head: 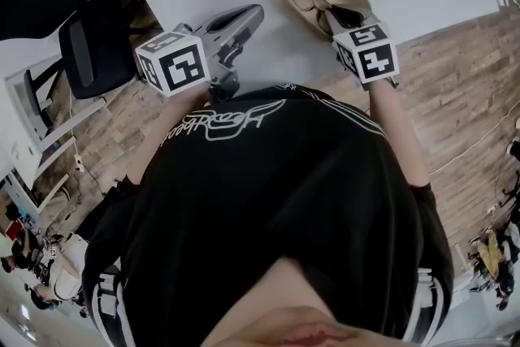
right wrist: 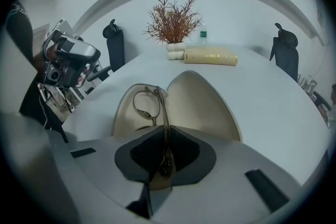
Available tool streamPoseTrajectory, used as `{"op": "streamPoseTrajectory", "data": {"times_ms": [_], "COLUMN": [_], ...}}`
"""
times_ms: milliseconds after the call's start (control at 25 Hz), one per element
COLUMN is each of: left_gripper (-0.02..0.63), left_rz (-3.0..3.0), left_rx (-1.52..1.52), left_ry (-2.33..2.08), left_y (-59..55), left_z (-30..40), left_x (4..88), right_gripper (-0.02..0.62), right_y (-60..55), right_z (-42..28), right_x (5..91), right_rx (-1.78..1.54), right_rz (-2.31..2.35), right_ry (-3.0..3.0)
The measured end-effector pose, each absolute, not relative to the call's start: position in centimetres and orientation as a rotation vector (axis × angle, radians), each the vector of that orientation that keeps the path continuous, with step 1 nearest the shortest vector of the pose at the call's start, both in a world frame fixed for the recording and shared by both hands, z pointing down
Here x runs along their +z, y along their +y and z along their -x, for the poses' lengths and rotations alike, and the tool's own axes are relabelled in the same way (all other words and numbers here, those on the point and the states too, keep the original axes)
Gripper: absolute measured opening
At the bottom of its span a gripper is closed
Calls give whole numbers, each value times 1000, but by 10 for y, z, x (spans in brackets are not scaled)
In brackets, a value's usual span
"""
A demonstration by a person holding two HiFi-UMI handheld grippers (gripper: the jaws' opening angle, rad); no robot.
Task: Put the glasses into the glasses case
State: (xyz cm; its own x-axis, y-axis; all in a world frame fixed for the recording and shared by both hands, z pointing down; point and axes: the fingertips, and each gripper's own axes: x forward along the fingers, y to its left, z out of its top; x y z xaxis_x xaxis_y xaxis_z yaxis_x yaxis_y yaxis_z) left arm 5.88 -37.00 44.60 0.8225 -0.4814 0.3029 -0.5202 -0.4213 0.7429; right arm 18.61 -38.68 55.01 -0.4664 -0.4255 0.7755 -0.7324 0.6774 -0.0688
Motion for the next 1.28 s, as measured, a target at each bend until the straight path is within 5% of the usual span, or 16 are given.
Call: {"op": "streamPoseTrajectory", "data": {"times_ms": [480,1280], "left_gripper": [6,6], "left_rz": [-2088,-2139], "left_rx": [23,24], "left_ry": [-762,-726], "left_y": [-362,-335], "left_z": [-41,-21], "left_x": [437,421], "right_gripper": [31,130], "right_y": [-385,-388], "right_z": [-182,-191], "right_x": [549,499], "right_rx": [548,524], "right_rz": [-831,-1071], "right_ry": [-2114,-2208]}}
